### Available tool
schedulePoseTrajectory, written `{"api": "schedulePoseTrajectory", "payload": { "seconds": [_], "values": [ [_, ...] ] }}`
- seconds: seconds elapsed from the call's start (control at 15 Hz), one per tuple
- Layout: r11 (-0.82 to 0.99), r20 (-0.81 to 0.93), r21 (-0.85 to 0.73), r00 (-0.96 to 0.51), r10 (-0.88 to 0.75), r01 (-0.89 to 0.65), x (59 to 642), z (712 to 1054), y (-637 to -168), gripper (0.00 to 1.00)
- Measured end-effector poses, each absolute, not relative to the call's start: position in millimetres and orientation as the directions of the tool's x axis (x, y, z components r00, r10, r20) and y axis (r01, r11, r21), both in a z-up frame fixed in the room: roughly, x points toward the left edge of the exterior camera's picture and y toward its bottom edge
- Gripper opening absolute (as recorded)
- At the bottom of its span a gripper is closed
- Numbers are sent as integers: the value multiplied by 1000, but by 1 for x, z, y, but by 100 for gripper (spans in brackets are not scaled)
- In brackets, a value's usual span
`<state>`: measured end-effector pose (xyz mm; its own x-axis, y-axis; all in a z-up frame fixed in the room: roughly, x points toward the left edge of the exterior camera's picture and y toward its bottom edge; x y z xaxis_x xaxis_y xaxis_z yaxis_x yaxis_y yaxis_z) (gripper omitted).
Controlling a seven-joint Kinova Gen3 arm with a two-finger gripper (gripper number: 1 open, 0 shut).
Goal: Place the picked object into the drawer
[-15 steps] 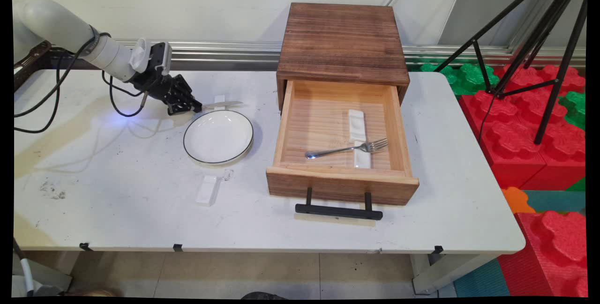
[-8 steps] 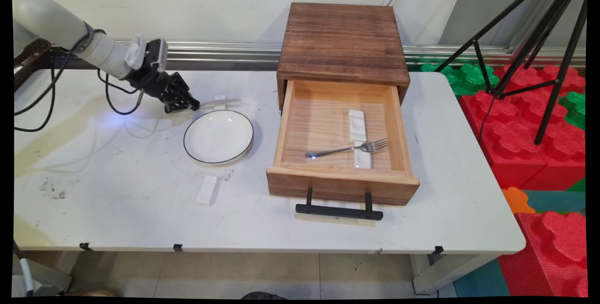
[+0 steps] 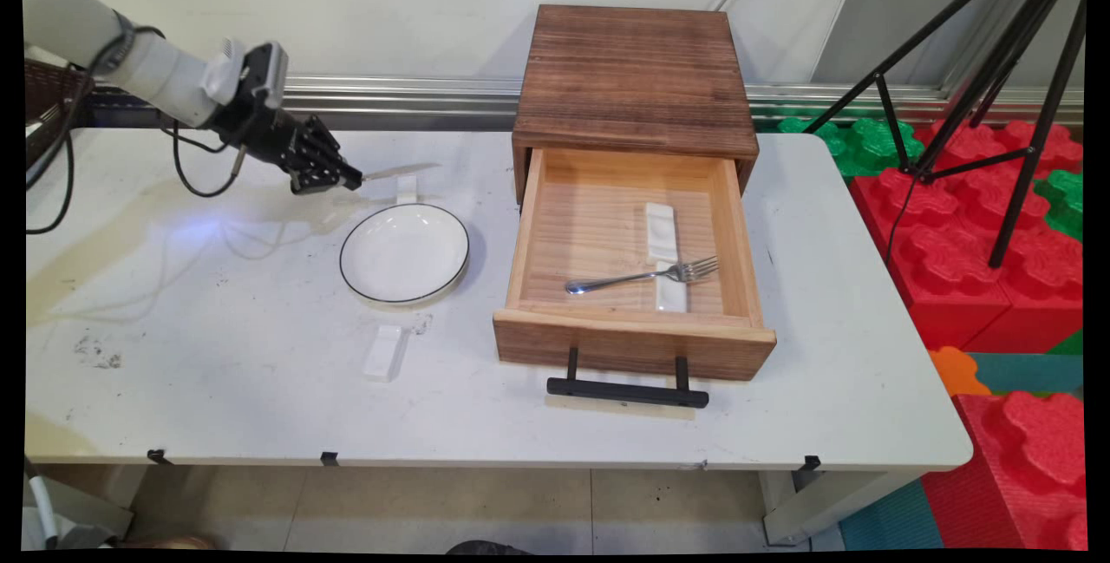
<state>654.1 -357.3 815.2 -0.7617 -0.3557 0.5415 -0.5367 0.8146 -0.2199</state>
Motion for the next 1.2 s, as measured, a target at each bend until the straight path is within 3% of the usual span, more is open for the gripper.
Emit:
{"api": "schedulePoseTrajectory", "payload": {
  "seconds": [0.67, 1.2],
  "values": [
    [805, 672, -193, -674, -308, -561, 622, 889, -346, 0],
    [831, 745, -172, -622, -242, -530, 555, 935, -352, 0]
  ]
}}
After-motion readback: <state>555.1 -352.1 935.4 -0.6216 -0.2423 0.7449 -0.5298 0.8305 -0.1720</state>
